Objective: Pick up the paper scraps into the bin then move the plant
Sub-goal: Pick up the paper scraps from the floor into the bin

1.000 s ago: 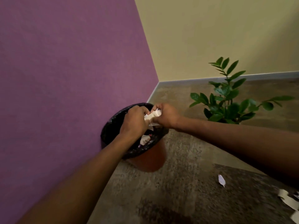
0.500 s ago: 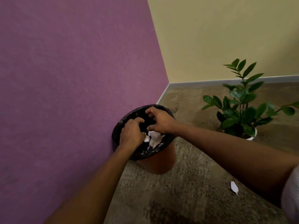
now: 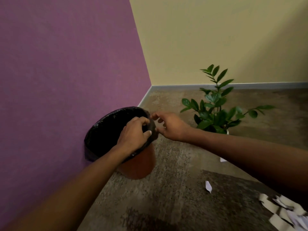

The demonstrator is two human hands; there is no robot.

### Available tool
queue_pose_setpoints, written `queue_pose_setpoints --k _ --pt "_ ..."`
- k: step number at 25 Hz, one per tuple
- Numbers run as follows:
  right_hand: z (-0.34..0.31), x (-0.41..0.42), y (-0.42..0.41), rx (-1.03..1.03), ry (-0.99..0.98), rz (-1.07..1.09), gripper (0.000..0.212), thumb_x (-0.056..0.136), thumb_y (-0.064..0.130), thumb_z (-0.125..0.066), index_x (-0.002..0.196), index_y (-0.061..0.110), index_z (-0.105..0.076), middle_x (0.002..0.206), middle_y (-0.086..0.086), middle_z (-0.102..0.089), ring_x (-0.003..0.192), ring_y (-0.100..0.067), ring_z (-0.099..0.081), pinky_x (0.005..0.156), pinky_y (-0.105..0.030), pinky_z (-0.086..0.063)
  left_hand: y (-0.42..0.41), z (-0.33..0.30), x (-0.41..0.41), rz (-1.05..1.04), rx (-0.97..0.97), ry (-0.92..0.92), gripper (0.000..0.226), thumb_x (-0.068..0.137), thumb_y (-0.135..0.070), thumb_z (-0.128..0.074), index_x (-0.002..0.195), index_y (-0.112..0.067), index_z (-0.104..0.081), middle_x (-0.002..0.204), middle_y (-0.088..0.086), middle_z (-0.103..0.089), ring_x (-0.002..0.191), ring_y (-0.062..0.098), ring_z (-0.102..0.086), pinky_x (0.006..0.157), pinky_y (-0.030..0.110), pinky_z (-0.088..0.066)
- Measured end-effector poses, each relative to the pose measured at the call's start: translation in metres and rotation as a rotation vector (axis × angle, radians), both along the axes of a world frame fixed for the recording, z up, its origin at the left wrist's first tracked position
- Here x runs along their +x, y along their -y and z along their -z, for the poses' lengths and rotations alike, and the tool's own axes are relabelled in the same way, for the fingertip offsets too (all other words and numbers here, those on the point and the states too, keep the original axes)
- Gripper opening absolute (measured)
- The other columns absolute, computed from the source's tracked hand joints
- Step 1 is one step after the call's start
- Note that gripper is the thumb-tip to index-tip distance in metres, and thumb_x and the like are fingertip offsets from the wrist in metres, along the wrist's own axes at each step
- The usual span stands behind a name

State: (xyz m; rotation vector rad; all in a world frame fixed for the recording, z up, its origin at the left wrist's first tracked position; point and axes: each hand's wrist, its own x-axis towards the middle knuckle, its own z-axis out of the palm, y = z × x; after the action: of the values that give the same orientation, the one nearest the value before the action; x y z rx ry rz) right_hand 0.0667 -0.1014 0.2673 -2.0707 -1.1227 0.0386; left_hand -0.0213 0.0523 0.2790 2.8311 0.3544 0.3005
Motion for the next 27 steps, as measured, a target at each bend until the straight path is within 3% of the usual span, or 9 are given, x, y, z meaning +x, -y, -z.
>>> queue_pose_setpoints --k 2,5,7,11,15,18,24,27 --pt "0.01 0.003 0.037 -0.007 0.024 0.005 0.028 0.083 0.014 -0.066 0.111 0.017 -0.062 0.104 0.004 -0.064 0.086 -0.007 -0.058 0.067 -0.009 -0.043 0.026 0.008 0.009 0.139 0.032 -0.01 0.041 0.082 -0.036 -0.072 0.121 -0.029 -0.06 0.11 -0.005 -0.057 0.088 0.016 -0.061 0.077 0.033 -0.053" --pt "0.034 0.009 0.096 -0.1 -0.016 -0.044 0.008 0.088 0.017 -0.063 0.096 0.016 -0.066 0.085 0.004 -0.067 0.073 -0.011 -0.062 0.065 -0.024 -0.047 0.07 0.031 0.026 0.313 0.041 -0.081 0.045 0.082 -0.036 -0.07 0.124 -0.027 -0.058 0.116 0.001 -0.058 0.103 0.023 -0.061 0.086 0.035 -0.051" --pt "0.055 0.013 0.13 -0.236 -0.058 -0.071 0.008 0.088 0.016 -0.062 0.094 0.015 -0.067 0.084 0.002 -0.069 0.07 -0.01 -0.061 0.064 -0.023 -0.045 0.098 0.054 0.035 0.404 0.046 -0.19 0.047 0.082 -0.035 -0.069 0.127 -0.027 -0.056 0.122 0.003 -0.057 0.113 0.025 -0.057 0.093 0.037 -0.049" --pt "0.104 0.021 0.19 -0.562 -0.119 -0.071 0.028 0.082 0.013 -0.064 0.11 0.017 -0.064 0.106 0.0 -0.067 0.079 -0.004 -0.054 0.072 -0.019 -0.041 0.143 0.114 0.042 0.522 0.045 -0.406 0.06 0.084 -0.029 -0.072 0.138 -0.024 -0.047 0.137 0.007 -0.048 0.124 0.027 -0.051 0.101 0.039 -0.045" --pt "0.143 0.031 0.246 -0.792 -0.163 -0.025 0.052 0.078 0.013 -0.067 0.128 0.018 -0.053 0.124 -0.006 -0.056 0.092 -0.011 -0.053 0.076 -0.015 -0.037 0.175 0.17 0.042 0.562 0.048 -0.601 0.082 0.079 -0.026 -0.077 0.147 -0.023 -0.032 0.14 0.011 -0.037 0.12 0.035 -0.052 0.092 0.04 -0.046" --pt "0.173 0.036 0.284 -0.945 -0.182 0.025 0.069 0.078 0.022 -0.07 0.139 0.02 -0.038 0.136 -0.008 -0.043 0.116 -0.026 -0.053 0.094 -0.034 -0.046 0.191 0.204 0.044 0.451 -0.053 -0.676 0.093 0.077 -0.024 -0.079 0.151 -0.025 -0.023 0.144 0.012 -0.031 0.125 0.036 -0.049 0.098 0.041 -0.047" --pt "0.205 0.068 0.354 -0.993 -0.076 0.268 0.083 0.075 0.036 -0.072 0.144 0.024 -0.028 0.144 -0.01 -0.033 0.124 -0.035 -0.046 0.095 -0.041 -0.046 0.205 0.251 0.046 0.361 -0.145 -0.678 0.087 0.081 -0.002 -0.065 0.152 -0.027 -0.021 0.145 0.011 -0.026 0.122 0.03 -0.052 0.1 0.043 -0.048" --pt "0.218 0.085 0.384 -1.043 -0.126 0.424 0.102 0.064 0.035 -0.083 0.146 0.026 -0.022 0.151 -0.011 -0.025 0.128 -0.04 -0.039 0.093 -0.044 -0.048 0.217 0.261 0.055 0.323 -0.125 -0.599 0.086 0.085 0.007 -0.052 0.154 -0.028 -0.014 0.143 0.01 -0.026 0.118 0.031 -0.051 0.099 0.042 -0.047"
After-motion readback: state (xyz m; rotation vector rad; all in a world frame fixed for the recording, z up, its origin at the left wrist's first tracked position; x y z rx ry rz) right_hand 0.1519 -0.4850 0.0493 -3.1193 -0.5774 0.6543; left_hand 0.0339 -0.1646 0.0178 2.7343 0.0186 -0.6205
